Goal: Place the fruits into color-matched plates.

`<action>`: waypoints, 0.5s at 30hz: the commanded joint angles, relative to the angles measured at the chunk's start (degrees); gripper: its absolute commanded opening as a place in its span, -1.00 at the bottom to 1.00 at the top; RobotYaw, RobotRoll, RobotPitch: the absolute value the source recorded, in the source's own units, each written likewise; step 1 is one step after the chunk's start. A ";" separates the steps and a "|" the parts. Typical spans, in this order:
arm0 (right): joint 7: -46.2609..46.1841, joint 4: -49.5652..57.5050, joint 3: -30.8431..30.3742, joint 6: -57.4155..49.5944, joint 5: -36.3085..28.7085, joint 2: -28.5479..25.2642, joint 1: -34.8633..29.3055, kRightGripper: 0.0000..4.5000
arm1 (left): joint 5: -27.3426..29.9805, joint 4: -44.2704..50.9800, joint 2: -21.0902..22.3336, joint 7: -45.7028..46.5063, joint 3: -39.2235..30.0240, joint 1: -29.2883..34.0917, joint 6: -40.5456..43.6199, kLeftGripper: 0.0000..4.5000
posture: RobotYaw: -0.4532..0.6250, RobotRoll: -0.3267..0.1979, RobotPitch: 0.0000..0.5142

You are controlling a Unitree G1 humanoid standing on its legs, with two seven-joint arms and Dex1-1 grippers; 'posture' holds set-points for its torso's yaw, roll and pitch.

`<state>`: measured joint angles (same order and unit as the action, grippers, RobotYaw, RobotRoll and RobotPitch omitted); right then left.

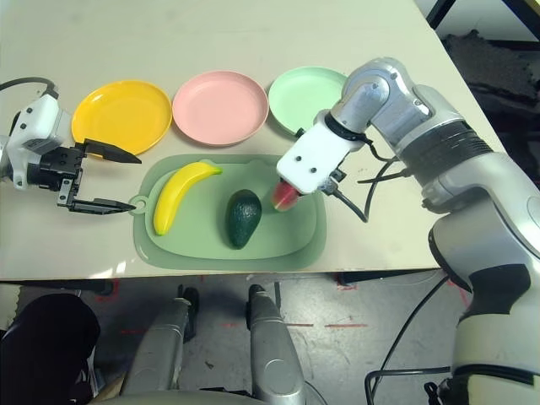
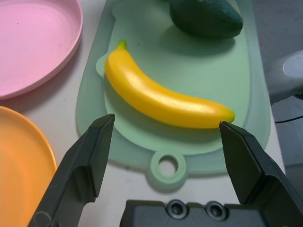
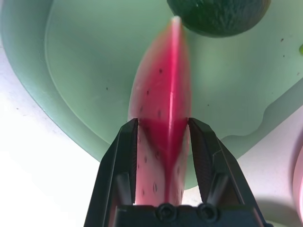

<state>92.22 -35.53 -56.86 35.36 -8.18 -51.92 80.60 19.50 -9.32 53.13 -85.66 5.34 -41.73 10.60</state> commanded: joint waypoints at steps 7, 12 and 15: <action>0.28 2.67 -2.55 -1.68 -1.87 -1.50 1.05 -0.25 | -0.74 -0.44 0.35 -0.72 -0.68 0.65 -1.25 1.00 | -0.32 0.25 0.24; 0.28 2.47 -2.67 -1.43 -1.22 -1.34 0.43 -0.25 | -0.63 -0.50 0.28 -0.80 -0.71 0.62 -1.28 1.00 | -0.32 0.25 0.26; 0.27 1.34 -2.38 -0.46 -0.21 -0.83 -0.08 0.07 | -0.56 -0.48 0.32 -0.84 -0.79 0.67 -1.26 1.00 | -0.31 0.25 0.27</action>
<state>92.24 -34.19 -58.18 34.12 -8.95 -52.74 80.85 19.17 -9.53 53.13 -85.82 5.34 -41.73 9.77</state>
